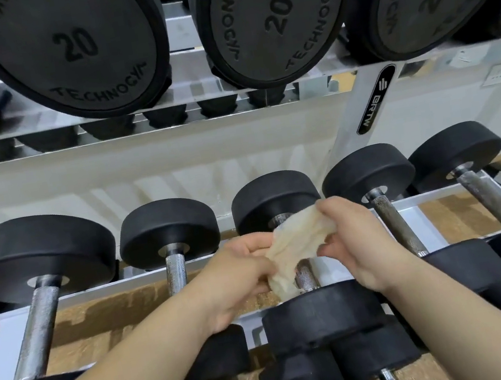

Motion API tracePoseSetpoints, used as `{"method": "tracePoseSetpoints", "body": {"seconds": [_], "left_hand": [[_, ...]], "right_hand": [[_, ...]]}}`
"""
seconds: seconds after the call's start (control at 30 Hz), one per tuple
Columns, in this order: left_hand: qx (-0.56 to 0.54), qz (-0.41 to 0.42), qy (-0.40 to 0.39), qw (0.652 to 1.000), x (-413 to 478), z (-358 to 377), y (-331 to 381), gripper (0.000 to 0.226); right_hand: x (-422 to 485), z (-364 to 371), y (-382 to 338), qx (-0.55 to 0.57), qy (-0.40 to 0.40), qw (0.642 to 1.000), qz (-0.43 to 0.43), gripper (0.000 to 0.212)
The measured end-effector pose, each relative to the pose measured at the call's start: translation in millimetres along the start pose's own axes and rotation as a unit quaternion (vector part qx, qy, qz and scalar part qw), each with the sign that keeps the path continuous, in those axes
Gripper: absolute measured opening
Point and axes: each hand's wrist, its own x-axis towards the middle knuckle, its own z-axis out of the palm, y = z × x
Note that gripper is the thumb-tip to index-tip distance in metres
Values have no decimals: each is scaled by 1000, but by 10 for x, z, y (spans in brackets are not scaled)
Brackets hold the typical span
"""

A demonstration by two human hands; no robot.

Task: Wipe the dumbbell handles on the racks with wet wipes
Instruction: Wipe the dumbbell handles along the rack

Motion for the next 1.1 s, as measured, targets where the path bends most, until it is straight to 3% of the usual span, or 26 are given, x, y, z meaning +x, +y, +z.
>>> {"method": "tracePoseSetpoints", "body": {"seconds": [0.13,0.23,0.37,0.53,0.63,0.73,0.8,0.87,1.0,1.1], "left_hand": [[-24,5,10,1000,-13,16,95,17],[-35,34,44,998,-20,16,92,4],[-185,57,30,981,-42,-6,118,21],[-224,73,54,970,-2,-41,143,19],[-152,82,113,978,7,-70,143,29],[-37,112,169,978,17,-118,122,41],[52,143,181,972,31,-143,93,30],[104,159,185,964,30,-154,62,17],[218,135,151,955,50,-170,14,37],[322,169,154,919,100,-180,-27,13]], "right_hand": [[-1,196,-60,-90,13,996,6,38],[10,224,-83,-18,-21,997,77,46],[-53,187,-36,36,-158,978,132,43],[-65,135,-55,99,-148,979,101,40],[-45,123,-62,126,-34,984,121,53],[-44,159,-49,85,52,989,113,75],[-44,174,-50,27,95,992,81,80],[-36,184,-66,-8,118,992,41,70],[-46,164,-134,-41,33,999,13,43],[-103,158,-160,-239,-47,970,-7,42]]}}
